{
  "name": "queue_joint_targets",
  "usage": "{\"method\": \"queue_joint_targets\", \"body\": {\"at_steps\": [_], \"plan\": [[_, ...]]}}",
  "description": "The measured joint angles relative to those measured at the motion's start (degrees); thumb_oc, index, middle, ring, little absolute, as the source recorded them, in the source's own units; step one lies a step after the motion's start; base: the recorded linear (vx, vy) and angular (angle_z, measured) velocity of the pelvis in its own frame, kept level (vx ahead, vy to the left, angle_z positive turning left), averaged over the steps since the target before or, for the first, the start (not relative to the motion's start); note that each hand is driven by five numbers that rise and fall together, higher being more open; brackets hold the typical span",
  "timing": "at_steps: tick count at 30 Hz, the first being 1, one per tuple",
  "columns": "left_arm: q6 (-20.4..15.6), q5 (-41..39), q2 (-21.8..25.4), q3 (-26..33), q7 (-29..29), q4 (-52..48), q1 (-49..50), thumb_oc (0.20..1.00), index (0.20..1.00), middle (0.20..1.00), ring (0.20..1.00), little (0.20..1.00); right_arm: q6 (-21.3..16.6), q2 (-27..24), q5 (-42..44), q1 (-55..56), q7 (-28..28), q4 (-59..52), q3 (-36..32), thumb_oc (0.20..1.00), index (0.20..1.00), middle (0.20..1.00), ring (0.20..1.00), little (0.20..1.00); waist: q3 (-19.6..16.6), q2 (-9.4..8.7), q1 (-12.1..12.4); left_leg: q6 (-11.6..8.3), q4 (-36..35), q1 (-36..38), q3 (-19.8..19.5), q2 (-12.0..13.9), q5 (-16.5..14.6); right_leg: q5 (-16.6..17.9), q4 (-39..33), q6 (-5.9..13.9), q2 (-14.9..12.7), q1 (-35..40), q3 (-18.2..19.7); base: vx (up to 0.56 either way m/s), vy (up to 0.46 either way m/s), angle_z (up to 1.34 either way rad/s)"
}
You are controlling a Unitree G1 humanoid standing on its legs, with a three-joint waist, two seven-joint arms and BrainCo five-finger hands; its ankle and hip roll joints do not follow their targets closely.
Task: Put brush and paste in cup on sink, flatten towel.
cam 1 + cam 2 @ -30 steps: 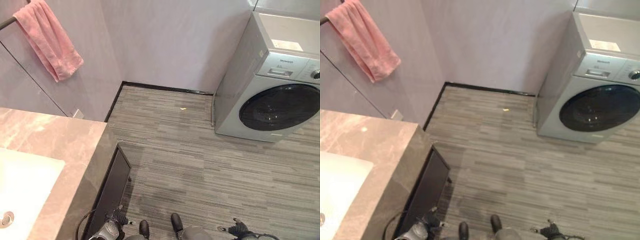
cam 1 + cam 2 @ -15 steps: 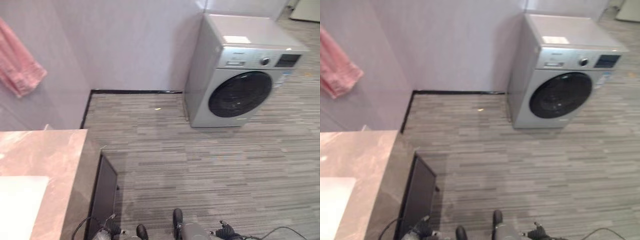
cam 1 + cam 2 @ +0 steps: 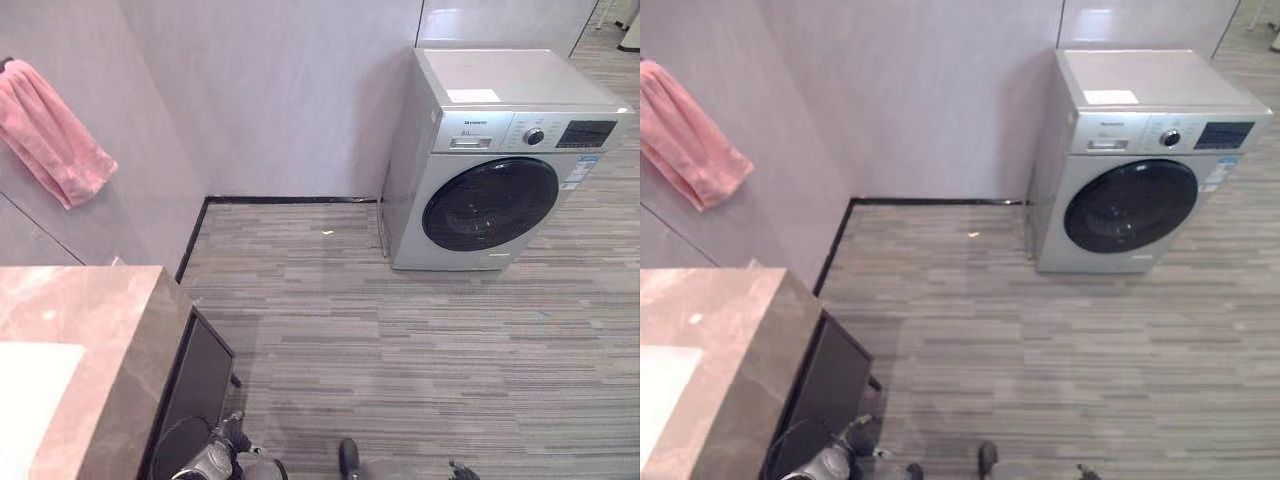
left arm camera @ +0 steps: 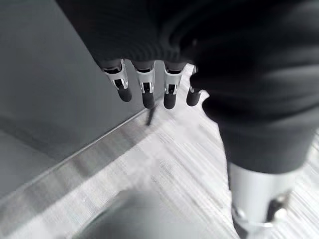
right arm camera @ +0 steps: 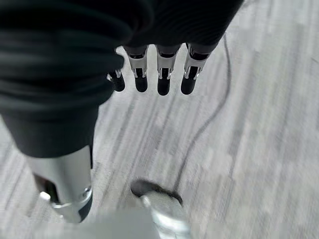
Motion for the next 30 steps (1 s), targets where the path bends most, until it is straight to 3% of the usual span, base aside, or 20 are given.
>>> {"method": "queue_joint_targets", "body": {"at_steps": [2,4,7,8,10,13,16,18,19,21,22,24,25,26,27,28,29,30], "plan": [[0.0,-0.6,-0.4,1.0,0.1,1.8,-0.2,1.000,1.000,1.000,1.000,1.000,-0.1,-1.0,0.8,-0.6,-0.3,0.1,-0.2,1.000,1.000,1.000,1.000,1.000,0.0,-0.06,-0.1,1.94,-7.6,0.4,1.0,-2.1,-1.0,0.0,-1.1,-0.10,-0.2,-0.5,0.4,0.17,0.059,-0.15],[-0.1,-1.8,-0.6,1.0,0.1,2.2,0.7,1.000,1.000,1.000,1.000,1.000,0.0,-0.7,0.8,-0.8,-0.3,1.0,-0.2,1.000,1.000,1.000,1.000,1.000,-0.1,0.17,-0.2,2.40,-18.1,0.7,0.8,-4.0,-0.9,0.0,-3.3,0.19,-0.2,-0.5,0.6,0.20,0.056,0.03],[-0.3,-2.7,-1.0,1.0,0.2,1.9,0.8,1.000,1.000,1.000,1.000,1.000,0.2,-0.2,0.7,-0.4,-0.3,3.1,-0.3,1.000,1.000,1.000,1.000,1.000,0.9,1.36,1.4,1.81,-29.7,1.2,-0.3,-3.4,1.2,1.6,-4.5,1.04,1.7,0.2,2.0,0.27,0.060,0.05],[-0.3,-2.6,-1.3,0.4,0.2,1.8,0.5,1.000,1.000,1.000,1.000,1.000,0.3,-0.2,0.7,-0.5,-0.3,4.6,-0.4,1.000,1.000,1.000,1.000,1.000,1.6,2.36,2.0,0.70,-30.8,0.2,-0.3,-2.1,2.0,1.5,-5.0,0.82,3.1,0.8,2.0,0.27,0.082,-0.08],[-0.3,-2.5,-1.2,0.3,0.0,1.5,0.5,1.000,1.000,1.000,1.000,1.000,0.2,-0.3,0.7,-0.7,-0.3,5.4,-1.5,1.000,1.000,1.000,1.000,1.000,1.6,3.02,3.3,0.47,-30.7,0.1,0.3,-1.5,2.1,1.2,-4.9,0.45,3.5,1.0,3.3,0.24,0.095,-0.43],[-0.1,-2.4,-2.2,0.4,0.0,1.9,1.2,1.000,1.000,1.000,1.000,1.000,0.4,-0.5,0.7,-0.4,-0.3,6.2,-3.2,1.000,1.000,1.000,1.000,1.000,0.8,4.51,3.3,1.85,-30.8,2.4,1.6,-1.3,3.2,1.0,-5.0,-0.15,3.4,2.0,4.5,0.31,0.144,-0.42],[0.0,-2.2,-2.8,0.2,-0.3,1.7,2.2,1.000,1.000,1.000,1.000,1.000,0.5,-0.5,0.7,0.9,-0.3,7.5,-3.1,1.000,1.000,1.000,1.000,1.000,-0.8,6.23,3.1,1.90,-30.7,4.6,1.3,-1.3,3.1,0.5,-4.5,-0.14,3.3,3.1,6.2,0.31,0.172,-0.25],[0.1,-2.5,-2.8,0.4,-0.6,2.1,1.9,1.000,1.000,1.000,1.000,1.000,0.6,-0.3,0.7,1.1,-0.3,7.9,-3.2,1.000,1.000,1.000,1.000,1.000,-1.1,6.57,3.0,5.08,-28.8,5.0,1.5,-2.4,2.6,-2.0,-2.4,1.39,2.1,3.0,7.9,0.27,0.178,-0.38],[0.1,-2.7,-2.5,0.5,-0.5,1.1,2.8,1.000,1.000,1.000,1.000,1.000,0.5,-0.3,0.6,1.0,-0.3,7.3,-3.1,1.000,1.000,1.000,1.000,1.000,-1.3,6.97,3.2,8.36,-28.4,6.1,3.3,-2.7,3.5,-4.4,1.0,2.43,1.7,2.0,8.1,0.26,0.178,-0.39],[0.2,-3.5,-1.5,0.5,-0.6,0.7,2.7,1.000,1.000,1.000,1.000,1.000,0.6,0.7,0.6,0.9,-0.1,6.7,-3.0,1.000,1.000,1.000,1.000,1.000,-1.7,4.85,2.9,10.80,-27.0,7.4,4.2,-5.1,0.5,-8.3,6.0,4.39,-1.0,1.4,8.3,0.26,0.183,-0.17],[0.1,-4.9,-0.5,0.6,-0.6,-0.7,2.7,1.000,1.000,1.000,1.000,1.000,0.5,1.3,0.6,0.7,-0.1,5.3,-3.1,1.000,1.000,1.000,1.000,1.000,-3.0,2.92,3.1,12.11,-25.6,7.7,4.6,-7.0,-1.5,-11.1,12.1,6.12,-2.5,-0.5,7.6,0.29,0.236,-0.04],[0.1,-5.0,-0.1,0.5,-0.6,-0.6,1.7,1.000,1.000,1.000,1.000,1.000,0.4,1.4,0.6,-0.4,-0.1,5.0,-3.1,1.000,1.000,1.000,1.000,1.000,-3.0,2.23,3.1,12.79,-25.9,9.4,4.7,-7.9,-2.3,-12.9,21.6,8.92,-3.2,-3.8,7.8,0.27,0.273,0.08],[-0.3,-5.0,-0.1,-1.8,-0.6,-2.7,0.7,1.000,1.000,1.000,1.000,1.000,0.3,1.3,1.2,-2.2,-0.2,3.0,-3.8,1.000,1.000,1.000,1.000,1.000,-2.5,2.15,3.0,13.77,-26.4,11.5,4.4,-8.5,-3.2,-11.8,39.5,13.11,-3.9,-11.6,7.2,0.30,0.242,0.33],[-0.5,-5.0,-0.1,-2.6,-0.5,-3.3,0.5,1.000,1.000,1.000,1.000,1.000,-0.1,1.5,1.8,-2.2,-0.2,1.8,-4.3,1.000,1.000,1.000,1.000,1.000,-2.5,2.25,2.9,14.08,-26.4,12.4,4.0,-8.5,-3.4,-11.9,42.6,13.39,-4.5,-13.1,5.8,0.28,0.152,0.28],[-0.7,-5.0,-0.2,-3.4,-0.4,-4.2,-0.2,1.000,1.000,1.000,1.000,1.000,-0.4,1.5,2.6,-2.3,-0.3,1.0,-5.6,1.000,1.000,1.000,1.000,1.000,-1.9,2.98,2.9,16.53,-26.9,13.7,3.2,-8.5,-5.3,-12.2,43.2,12.56,-5.6,-14.5,3.5,0.21,0.086,0.14],[-0.6,-5.0,-0.5,-3.7,-0.4,-4.3,0.0,1.000,1.000,1.000,1.000,1.000,-0.8,1.4,3.9,-2.7,-0.3,0.4,-7.4,1.000,1.000,1.000,1.000,1.000,-1.6,3.25,2.8,16.89,-28.0,15.4,3.1,-8.8,-5.6,-12.3,42.5,12.29,-6.8,-15.2,1.2,0.24,0.051,-0.04],[-0.6,-5.0,-0.8,-3.5,-0.5,-4.1,0.4,1.000,1.000,1.000,1.000,1.000,-1.4,1.3,5.3,-3.1,-0.5,0.3,-8.1,1.000,1.000,1.000,1.000,1.000,-1.5,3.73,2.6,15.81,-28.7,16.5,3.3,-8.8,-4.7,-12.2,39.5,12.28,-6.8,-15.1,1.0,0.35,0.010,0.18],[-0.7,-5.0,-0.9,-3.6,-0.5,-3.8,0.4,1.000,1.000,1.000,1.000,1.000,-1.7,1.4,7.2,-2.8,-0.5,0.5,-8.2,1.000,1.000,1.000,1.000,1.000,-1.5,3.66,1.4,15.63,-28.9,17.9,1.9,-8.9,-6.5,-11.7,33.7,11.37,-6.6,-16.6,2.1,0.45,0.002,0.24]]}}
